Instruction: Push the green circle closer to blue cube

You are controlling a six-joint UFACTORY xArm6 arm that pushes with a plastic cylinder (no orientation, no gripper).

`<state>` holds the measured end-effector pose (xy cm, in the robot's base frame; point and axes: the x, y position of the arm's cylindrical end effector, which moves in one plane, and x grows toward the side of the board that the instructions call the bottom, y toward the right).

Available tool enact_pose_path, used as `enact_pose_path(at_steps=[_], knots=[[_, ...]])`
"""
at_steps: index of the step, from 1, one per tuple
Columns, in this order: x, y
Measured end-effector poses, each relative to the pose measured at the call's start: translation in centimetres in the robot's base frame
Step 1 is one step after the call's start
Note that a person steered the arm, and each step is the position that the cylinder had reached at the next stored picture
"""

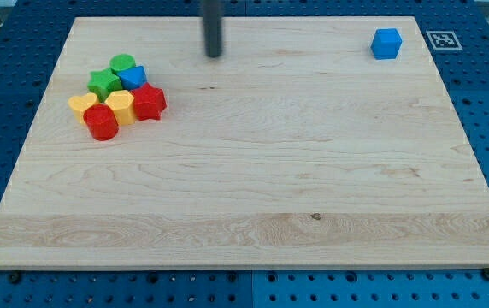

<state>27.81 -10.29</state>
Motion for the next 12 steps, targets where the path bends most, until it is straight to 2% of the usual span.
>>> enact_pose_path(at_steps=[1, 2, 3, 4, 7, 11, 12], knots=[[-1.8, -11.8], [-3.4, -20.1], [-0.5, -20.2], [2.4, -18.2], [5.4, -9.8], [5.1, 3.1], [3.3, 4.7]])
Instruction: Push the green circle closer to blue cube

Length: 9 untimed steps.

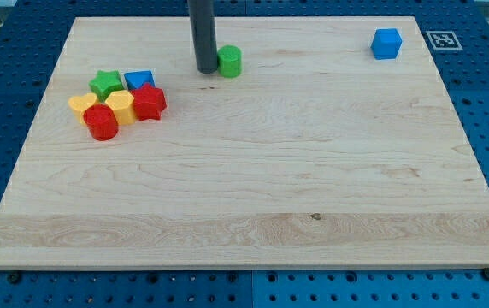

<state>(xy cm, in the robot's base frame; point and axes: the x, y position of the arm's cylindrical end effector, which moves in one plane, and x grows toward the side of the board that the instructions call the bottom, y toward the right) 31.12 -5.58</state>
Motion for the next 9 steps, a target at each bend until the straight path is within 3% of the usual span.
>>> enact_pose_path(at_steps=[3, 5, 9], knots=[[-1.0, 9.8], [1.2, 16.6], [1.2, 22.8]])
